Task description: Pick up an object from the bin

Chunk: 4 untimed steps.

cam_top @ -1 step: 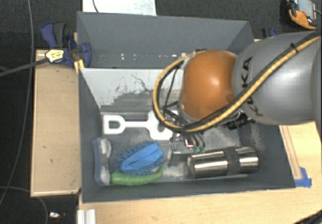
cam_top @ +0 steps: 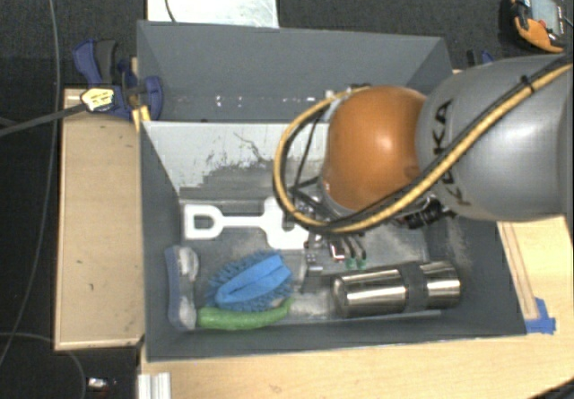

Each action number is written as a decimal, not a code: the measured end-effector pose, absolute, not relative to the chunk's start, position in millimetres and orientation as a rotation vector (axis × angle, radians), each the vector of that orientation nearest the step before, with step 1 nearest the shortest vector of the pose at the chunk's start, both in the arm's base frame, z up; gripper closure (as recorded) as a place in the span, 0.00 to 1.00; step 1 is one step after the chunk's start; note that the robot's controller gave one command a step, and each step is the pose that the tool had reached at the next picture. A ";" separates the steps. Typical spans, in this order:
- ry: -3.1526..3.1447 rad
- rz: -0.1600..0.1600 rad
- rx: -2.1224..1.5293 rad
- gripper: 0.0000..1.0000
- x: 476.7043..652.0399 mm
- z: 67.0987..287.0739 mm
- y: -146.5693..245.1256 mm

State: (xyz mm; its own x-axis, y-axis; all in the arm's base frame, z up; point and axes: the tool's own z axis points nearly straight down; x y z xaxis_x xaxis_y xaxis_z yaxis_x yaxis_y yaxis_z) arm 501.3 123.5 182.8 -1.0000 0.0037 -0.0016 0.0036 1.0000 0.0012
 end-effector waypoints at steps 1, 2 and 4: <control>3.111 0.002 -0.419 0.00 503.7 95.0 139.4; 3.096 0.003 -0.457 0.00 495.3 144.9 152.8; 3.048 0.006 -0.668 0.00 529.0 70.3 153.4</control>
Offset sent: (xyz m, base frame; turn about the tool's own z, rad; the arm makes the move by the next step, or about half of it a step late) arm -0.0073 0.0288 -0.0412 -0.2958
